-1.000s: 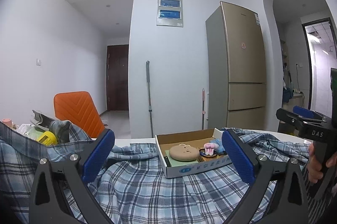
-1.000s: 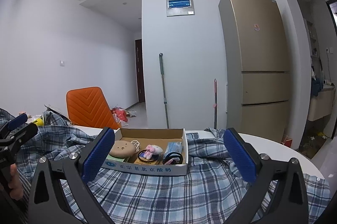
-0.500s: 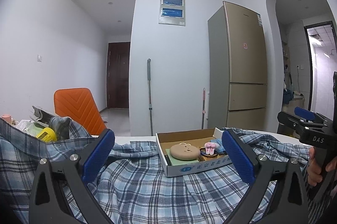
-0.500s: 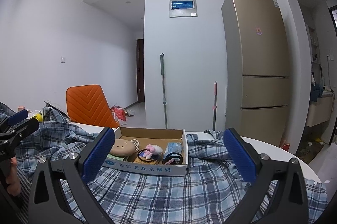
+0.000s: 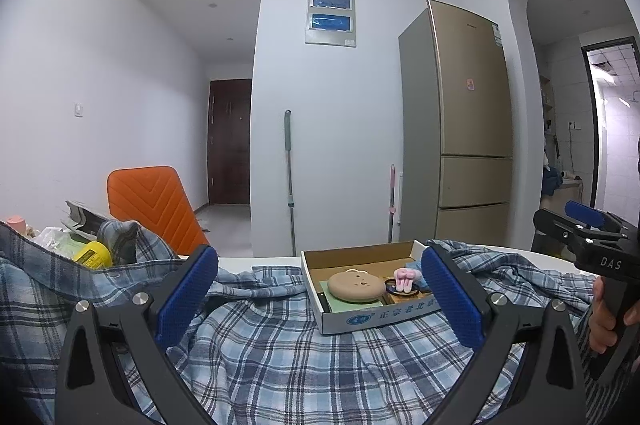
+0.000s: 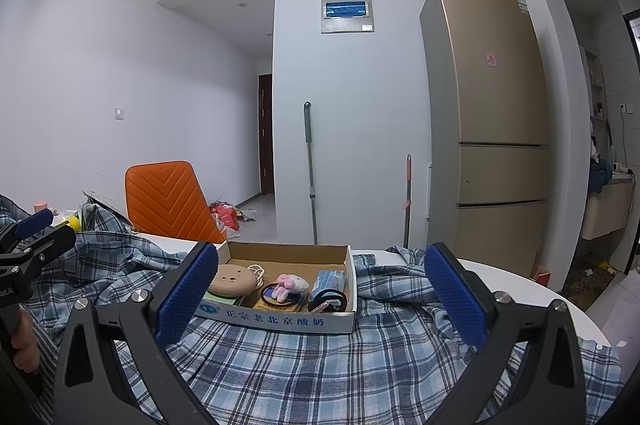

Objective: Organize soft objects

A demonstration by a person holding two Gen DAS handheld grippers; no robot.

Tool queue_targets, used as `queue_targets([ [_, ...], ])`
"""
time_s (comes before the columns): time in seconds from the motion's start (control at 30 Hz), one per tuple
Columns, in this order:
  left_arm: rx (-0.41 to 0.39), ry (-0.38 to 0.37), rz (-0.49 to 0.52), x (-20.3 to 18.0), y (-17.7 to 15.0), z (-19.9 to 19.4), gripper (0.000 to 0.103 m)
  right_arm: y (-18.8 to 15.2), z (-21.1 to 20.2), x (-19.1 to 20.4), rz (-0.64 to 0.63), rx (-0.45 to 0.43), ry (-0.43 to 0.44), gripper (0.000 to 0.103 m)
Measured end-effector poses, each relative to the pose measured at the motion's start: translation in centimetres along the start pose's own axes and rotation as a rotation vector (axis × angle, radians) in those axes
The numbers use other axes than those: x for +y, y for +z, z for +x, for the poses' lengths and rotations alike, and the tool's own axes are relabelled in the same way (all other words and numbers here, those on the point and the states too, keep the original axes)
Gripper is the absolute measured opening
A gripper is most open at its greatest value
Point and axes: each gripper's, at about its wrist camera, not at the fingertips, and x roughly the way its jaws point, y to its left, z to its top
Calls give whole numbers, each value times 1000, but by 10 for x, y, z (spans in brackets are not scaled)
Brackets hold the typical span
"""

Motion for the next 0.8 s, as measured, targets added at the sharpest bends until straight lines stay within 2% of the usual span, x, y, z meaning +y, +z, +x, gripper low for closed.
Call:
queue_targets([
  [0.8,-6,31,-18,2,2,-1,103,-1,3,0,16,16,-8,103],
])
